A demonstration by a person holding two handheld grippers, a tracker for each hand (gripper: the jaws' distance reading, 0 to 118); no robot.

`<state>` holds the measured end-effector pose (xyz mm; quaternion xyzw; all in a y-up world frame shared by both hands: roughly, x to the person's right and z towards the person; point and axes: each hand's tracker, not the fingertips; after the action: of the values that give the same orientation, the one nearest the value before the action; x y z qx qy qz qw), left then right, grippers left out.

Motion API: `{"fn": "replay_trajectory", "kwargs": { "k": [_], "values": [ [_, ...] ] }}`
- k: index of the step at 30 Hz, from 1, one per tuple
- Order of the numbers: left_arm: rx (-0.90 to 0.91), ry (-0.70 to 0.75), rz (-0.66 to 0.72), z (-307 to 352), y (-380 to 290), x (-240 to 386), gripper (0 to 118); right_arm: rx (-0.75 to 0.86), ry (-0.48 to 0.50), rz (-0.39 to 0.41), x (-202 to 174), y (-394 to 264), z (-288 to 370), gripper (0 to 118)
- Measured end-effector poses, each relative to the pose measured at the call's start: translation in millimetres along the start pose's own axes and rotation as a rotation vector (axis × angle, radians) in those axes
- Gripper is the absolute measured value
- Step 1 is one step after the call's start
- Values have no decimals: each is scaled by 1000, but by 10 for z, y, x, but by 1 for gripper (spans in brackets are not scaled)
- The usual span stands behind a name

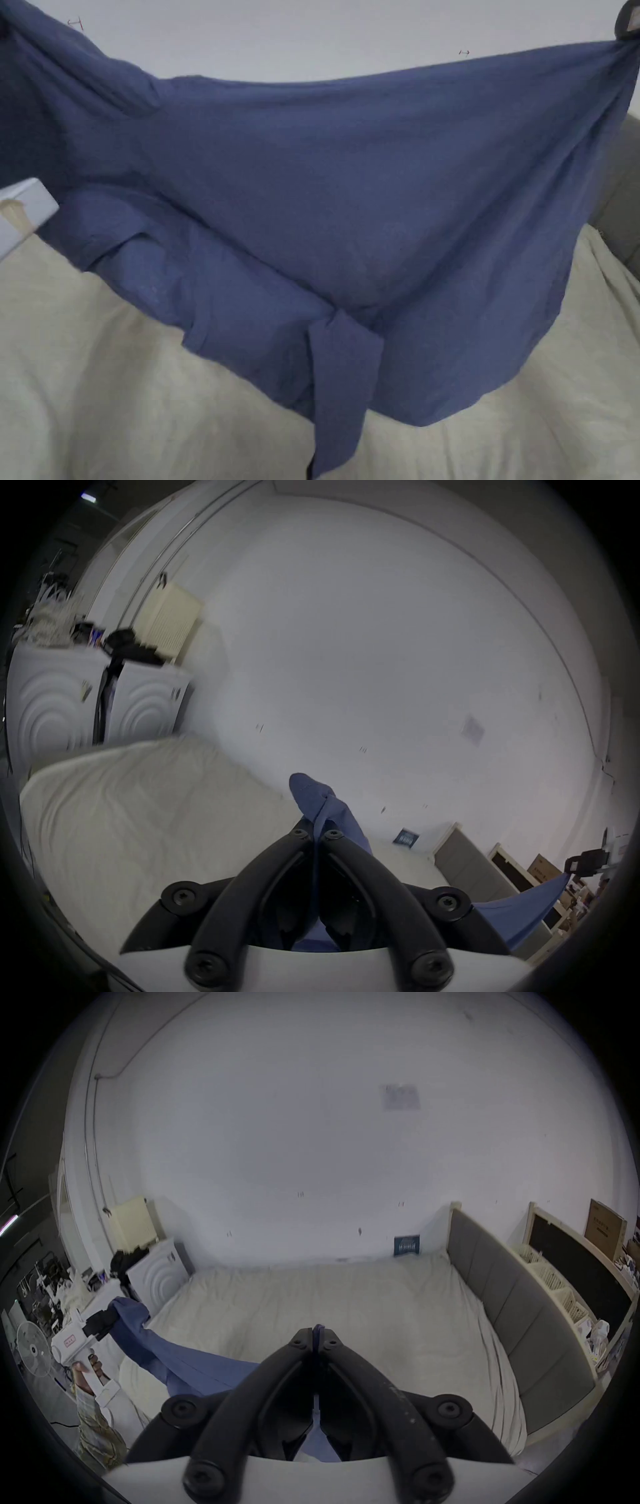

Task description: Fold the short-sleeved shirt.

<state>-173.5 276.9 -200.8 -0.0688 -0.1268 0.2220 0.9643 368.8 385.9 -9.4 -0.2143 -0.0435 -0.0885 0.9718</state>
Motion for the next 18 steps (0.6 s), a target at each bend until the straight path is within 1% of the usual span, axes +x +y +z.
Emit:
{"fn": "replay_trajectory", "kwargs": {
  "k": [3, 5, 6, 9, 13, 15, 18],
  "values": [
    [14, -27, -37, -7, 419, 213, 2, 47, -7, -5, -8, 179, 210, 4],
    [12, -58, -69, -63, 646, 330, 2, 74, -7, -16, 7, 361, 156, 4],
    [5, -52, -79, -105, 756, 393, 2, 83, -8, -22, 1, 423, 167, 4],
    [14, -18, -151, -261, 1037, 571, 2, 91, -10, -29, -33, 589, 111, 4],
    [1, 38, -252, -544, 1360, 822, 2, 91, -54, -16, -56, 745, -51, 4],
    [-2, 74, -307, -748, 1506, 956, 2, 91, -70, -26, -39, 845, -199, 4],
    [4, 134, -340, -1096, 1708, 1140, 2, 92, -107, -41, -16, 1016, -489, 4]
  ]
}}
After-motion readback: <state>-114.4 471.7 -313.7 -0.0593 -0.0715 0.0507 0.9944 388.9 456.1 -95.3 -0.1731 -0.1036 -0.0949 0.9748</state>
